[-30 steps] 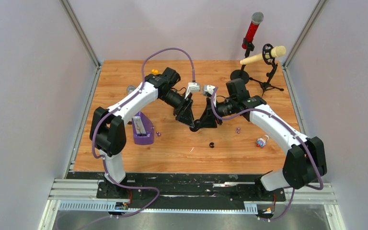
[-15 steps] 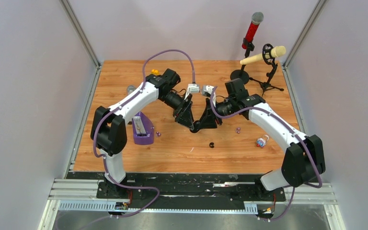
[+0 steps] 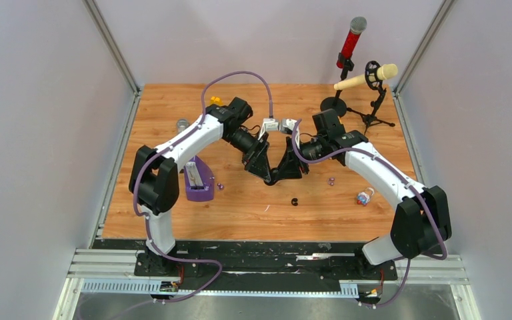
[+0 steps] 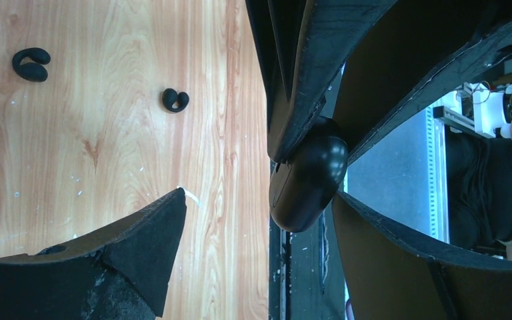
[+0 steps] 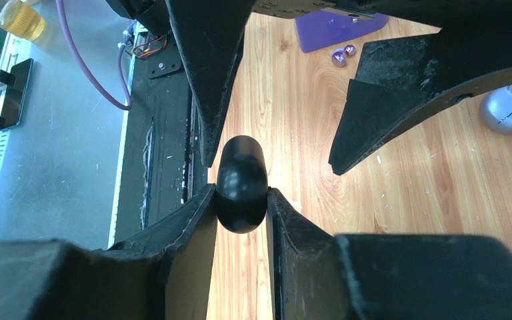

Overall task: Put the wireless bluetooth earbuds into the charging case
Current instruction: Open the charging case.

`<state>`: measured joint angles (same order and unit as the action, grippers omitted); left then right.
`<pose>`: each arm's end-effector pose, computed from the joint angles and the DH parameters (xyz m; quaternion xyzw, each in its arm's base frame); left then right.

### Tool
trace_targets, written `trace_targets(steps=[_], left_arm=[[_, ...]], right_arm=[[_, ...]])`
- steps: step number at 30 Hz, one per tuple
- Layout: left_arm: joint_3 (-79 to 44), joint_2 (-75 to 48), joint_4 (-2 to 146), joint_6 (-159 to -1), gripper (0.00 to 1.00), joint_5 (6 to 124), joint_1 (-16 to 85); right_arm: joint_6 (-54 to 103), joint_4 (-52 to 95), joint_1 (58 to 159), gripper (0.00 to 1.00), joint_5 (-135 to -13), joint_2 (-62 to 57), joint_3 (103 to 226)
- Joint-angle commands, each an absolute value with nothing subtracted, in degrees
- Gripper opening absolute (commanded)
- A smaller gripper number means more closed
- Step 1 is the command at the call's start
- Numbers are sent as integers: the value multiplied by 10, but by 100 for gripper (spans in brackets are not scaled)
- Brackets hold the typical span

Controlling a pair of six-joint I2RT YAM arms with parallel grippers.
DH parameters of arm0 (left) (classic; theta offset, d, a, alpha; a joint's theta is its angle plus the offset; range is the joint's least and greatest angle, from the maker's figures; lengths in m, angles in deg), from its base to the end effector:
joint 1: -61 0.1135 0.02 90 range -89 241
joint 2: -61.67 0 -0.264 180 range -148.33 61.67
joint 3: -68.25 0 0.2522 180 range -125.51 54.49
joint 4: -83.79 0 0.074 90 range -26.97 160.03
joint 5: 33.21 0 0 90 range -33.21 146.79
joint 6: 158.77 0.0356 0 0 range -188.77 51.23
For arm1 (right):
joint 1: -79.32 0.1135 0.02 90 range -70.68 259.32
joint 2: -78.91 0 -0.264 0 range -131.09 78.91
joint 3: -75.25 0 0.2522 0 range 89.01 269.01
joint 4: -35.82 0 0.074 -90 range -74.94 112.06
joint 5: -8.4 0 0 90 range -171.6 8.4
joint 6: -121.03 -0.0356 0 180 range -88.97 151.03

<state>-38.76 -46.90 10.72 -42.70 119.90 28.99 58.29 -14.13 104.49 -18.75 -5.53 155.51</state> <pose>0.3054 -0.2284 0.2700 0.4711 0.7043 -0.5238 0.0869 0.2570 0.1558 0.2847 -0.5027 0.6574 0.4912 0.2718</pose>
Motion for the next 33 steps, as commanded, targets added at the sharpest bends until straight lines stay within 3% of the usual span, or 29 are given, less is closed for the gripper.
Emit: trace_targets(steps=[1, 16, 28, 33], left_arm=[[-401, -473, 112, -425, 87, 1214, 284], [-404, -460, 112, -427, 71, 1224, 310], [-400, -452, 119, -438, 70, 1232, 323], [-406, -449, 95, -414, 79, 1249, 323]], right_arm=[[588, -131, 1045, 0, -154, -36, 1577], [615, -155, 1046, 0, -126, -10, 1568], [617, -163, 1046, 0, -133, -30, 1573], [613, -162, 1046, 0, -145, -47, 1576]])
